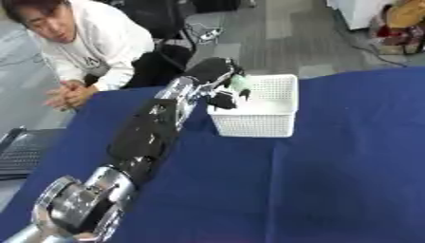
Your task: Pick up objects on the table and place them in the box.
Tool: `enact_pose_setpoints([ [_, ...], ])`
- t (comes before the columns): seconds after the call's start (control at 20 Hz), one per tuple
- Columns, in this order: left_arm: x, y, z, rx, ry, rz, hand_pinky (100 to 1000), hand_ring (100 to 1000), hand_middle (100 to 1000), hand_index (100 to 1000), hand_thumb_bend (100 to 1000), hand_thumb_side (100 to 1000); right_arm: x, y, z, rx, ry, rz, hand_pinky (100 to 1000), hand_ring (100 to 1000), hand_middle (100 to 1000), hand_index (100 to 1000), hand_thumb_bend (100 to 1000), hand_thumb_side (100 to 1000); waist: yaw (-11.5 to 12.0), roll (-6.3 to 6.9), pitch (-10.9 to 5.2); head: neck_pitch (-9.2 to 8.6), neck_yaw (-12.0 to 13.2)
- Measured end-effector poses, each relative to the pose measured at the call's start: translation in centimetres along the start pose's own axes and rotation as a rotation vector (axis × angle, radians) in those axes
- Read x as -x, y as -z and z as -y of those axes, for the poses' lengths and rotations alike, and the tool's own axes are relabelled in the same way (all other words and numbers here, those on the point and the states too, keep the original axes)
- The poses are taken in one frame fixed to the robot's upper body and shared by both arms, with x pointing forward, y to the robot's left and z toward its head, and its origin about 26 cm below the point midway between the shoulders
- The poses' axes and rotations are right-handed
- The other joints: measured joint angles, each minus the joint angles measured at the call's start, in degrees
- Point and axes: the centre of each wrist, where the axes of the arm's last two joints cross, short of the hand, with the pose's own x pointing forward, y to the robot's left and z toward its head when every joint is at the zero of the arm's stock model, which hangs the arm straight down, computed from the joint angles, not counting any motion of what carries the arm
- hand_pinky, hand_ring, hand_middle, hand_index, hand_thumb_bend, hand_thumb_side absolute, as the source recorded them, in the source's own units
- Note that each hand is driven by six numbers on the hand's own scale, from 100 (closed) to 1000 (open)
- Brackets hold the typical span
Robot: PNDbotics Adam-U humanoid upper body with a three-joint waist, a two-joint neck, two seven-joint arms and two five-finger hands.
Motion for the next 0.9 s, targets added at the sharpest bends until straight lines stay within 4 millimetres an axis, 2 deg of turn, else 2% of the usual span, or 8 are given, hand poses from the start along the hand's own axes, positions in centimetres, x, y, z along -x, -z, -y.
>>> enact_pose_setpoints([
  [0.05,0.06,-0.05,0.13,0.007,0.004,-0.005,661,771,814,867,445,794,0.00,0.06,0.02,-0.001,-0.001,0.001,100,269,310,574,100,1000,-0.01,0.07,0.01,0.00,0.01],
  [0.1,0.06,-0.05,0.23,0.011,0.007,-0.008,661,771,814,867,445,794,0.00,0.06,0.02,-0.002,0.000,0.000,100,269,310,574,100,1000,-0.04,0.11,0.06,0.00,0.01],
  [0.15,0.05,-0.04,0.27,0.013,0.012,-0.013,754,842,874,918,510,844,0.01,0.07,0.02,-0.003,0.000,0.000,100,269,310,574,100,1000,-0.14,0.13,0.13,0.00,0.01],
  [0.2,0.03,-0.02,0.24,0.011,0.018,-0.017,754,842,874,918,510,844,0.01,0.07,0.02,-0.003,0.000,-0.001,100,269,310,574,100,1000,-0.21,0.15,0.19,0.00,0.01],
  [0.25,0.03,0.01,0.18,0.007,0.024,-0.022,803,881,903,940,558,864,0.01,0.07,0.02,-0.003,0.000,-0.001,100,269,310,574,100,1000,-0.23,0.19,0.21,0.00,0.02],
  [0.3,0.03,0.07,0.07,0.002,0.032,-0.026,788,869,893,930,543,865,0.01,0.08,0.02,-0.003,0.000,0.000,100,269,310,574,100,1000,-0.23,0.23,0.23,0.00,0.02],
  [0.55,0.01,0.15,-0.11,-0.008,0.063,-0.038,837,900,923,951,600,853,0.01,0.09,0.02,-0.004,-0.001,0.000,100,269,310,573,100,1000,-0.32,0.24,0.24,0.00,0.02],
  [0.9,0.02,0.29,-0.51,-0.037,0.067,-0.047,828,887,917,942,579,819,0.01,0.09,0.02,-0.004,-0.001,0.000,100,268,309,573,100,1000,-0.30,0.24,0.25,-0.01,0.03],
])
